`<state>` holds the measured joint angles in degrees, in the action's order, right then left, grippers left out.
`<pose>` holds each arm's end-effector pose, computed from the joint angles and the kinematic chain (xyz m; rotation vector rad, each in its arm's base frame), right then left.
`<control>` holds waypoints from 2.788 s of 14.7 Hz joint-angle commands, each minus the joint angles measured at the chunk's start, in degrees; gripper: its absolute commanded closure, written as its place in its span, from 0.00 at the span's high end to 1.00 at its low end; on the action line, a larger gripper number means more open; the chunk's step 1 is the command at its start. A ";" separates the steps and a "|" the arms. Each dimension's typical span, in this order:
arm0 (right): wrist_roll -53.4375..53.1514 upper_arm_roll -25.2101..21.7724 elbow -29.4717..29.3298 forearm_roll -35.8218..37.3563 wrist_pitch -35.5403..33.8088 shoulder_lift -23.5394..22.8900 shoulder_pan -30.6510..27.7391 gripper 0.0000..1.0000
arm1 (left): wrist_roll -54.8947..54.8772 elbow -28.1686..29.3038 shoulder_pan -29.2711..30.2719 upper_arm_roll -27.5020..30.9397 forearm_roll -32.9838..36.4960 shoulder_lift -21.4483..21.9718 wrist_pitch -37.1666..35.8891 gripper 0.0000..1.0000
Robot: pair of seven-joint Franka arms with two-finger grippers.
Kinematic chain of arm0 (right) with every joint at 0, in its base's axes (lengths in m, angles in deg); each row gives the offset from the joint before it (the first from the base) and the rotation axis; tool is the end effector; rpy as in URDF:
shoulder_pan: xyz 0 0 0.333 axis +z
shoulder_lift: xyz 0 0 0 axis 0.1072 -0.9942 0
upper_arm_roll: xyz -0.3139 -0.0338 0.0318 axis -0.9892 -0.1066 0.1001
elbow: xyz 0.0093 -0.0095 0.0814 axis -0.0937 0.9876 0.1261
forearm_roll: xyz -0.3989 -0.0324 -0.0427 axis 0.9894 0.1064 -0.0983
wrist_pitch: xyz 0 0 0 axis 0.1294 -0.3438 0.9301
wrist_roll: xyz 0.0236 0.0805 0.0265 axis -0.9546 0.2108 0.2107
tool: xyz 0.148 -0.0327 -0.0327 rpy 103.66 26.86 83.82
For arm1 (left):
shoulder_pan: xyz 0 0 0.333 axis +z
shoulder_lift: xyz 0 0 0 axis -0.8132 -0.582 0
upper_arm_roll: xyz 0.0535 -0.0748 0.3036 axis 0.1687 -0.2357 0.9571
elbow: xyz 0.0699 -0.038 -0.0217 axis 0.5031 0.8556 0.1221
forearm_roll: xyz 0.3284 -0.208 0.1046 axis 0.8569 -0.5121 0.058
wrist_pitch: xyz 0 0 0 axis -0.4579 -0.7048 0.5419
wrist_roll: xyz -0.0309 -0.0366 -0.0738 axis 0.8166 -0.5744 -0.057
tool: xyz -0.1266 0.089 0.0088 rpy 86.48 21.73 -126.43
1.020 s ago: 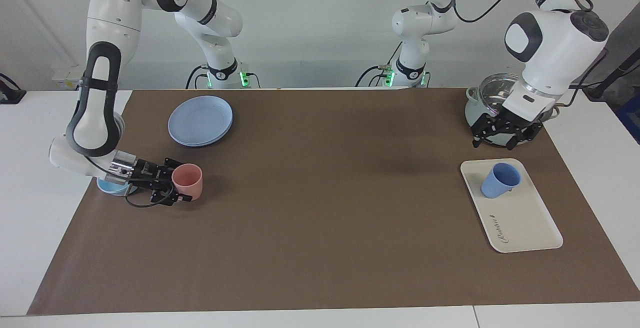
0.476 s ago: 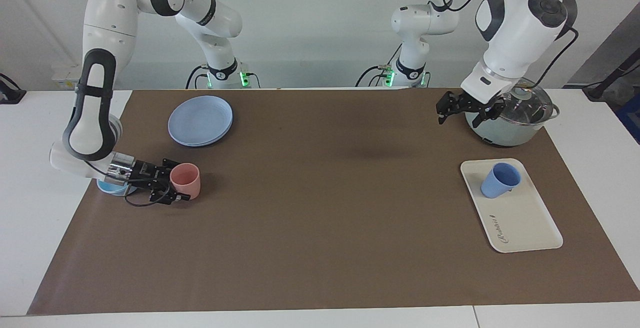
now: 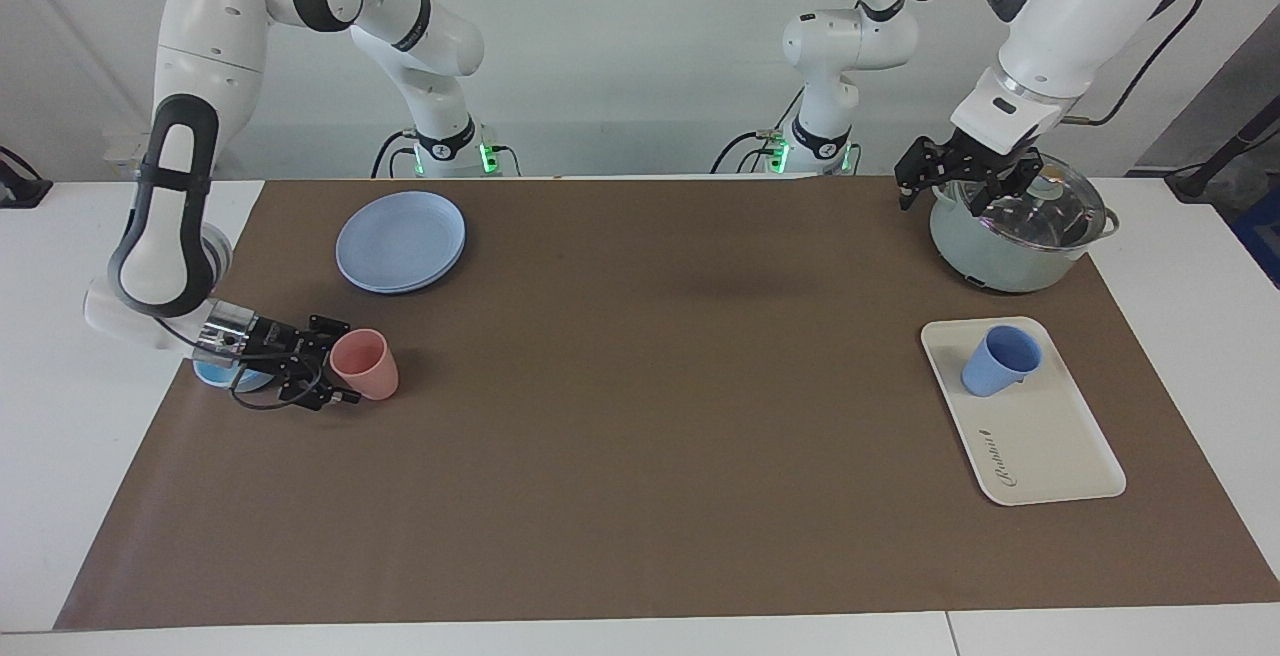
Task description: Place cup on tray
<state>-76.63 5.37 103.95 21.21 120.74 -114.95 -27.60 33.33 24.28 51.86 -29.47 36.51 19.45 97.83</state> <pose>0.5952 -0.1356 0.2079 -1.6794 1.4879 0.7125 0.5402 -0.0774 0.5564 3.0777 -0.2436 -0.0845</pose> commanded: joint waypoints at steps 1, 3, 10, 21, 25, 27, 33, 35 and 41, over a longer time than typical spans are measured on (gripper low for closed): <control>2.09 0.15 0.65 1.43 0.94 2.39 -0.79 0.96 | -0.43 0.15 0.36 0.34 1.28 0.39 -0.68 1.00; 4.01 0.06 0.31 4.86 3.40 3.54 -1.06 0.97 | -2.09 0.14 1.41 0.61 1.45 0.65 -0.95 1.00; 11.67 -0.46 0.57 23.03 8.69 14.42 2.36 0.98 | -2.19 0.23 1.50 0.61 4.18 1.27 -1.48 1.00; 17.38 0.15 2.06 52.48 2.36 30.51 24.14 0.99 | -2.19 0.85 1.50 0.70 3.83 1.35 0.55 1.00; 19.39 0.24 1.97 54.44 1.04 35.26 28.55 0.99 | -2.19 0.93 1.59 0.70 3.83 1.35 0.64 1.00; 21.07 0.33 1.10 54.53 -0.09 36.67 28.91 0.99 | -2.19 0.85 1.50 0.70 3.83 1.35 0.64 1.00; 22.04 -0.20 -9.88 54.62 -5.28 33.52 27.60 0.99 | -2.19 0.85 1.50 0.70 3.83 1.35 0.64 1.00; 22.04 -0.29 -12.78 55.93 -6.68 32.46 27.07 0.99 | -2.19 0.85 1.50 0.70 3.83 1.35 0.64 1.00; 22.48 -0.29 -15.97 55.15 -10.56 30.43 25.31 0.98 | -2.19 0.85 1.50 0.70 3.83 1.35 0.38 1.00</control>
<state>-56.09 4.63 88.57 76.43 111.59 -83.59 -1.58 31.63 24.13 53.20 -28.64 39.20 19.85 97.62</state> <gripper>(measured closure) 0.018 0.000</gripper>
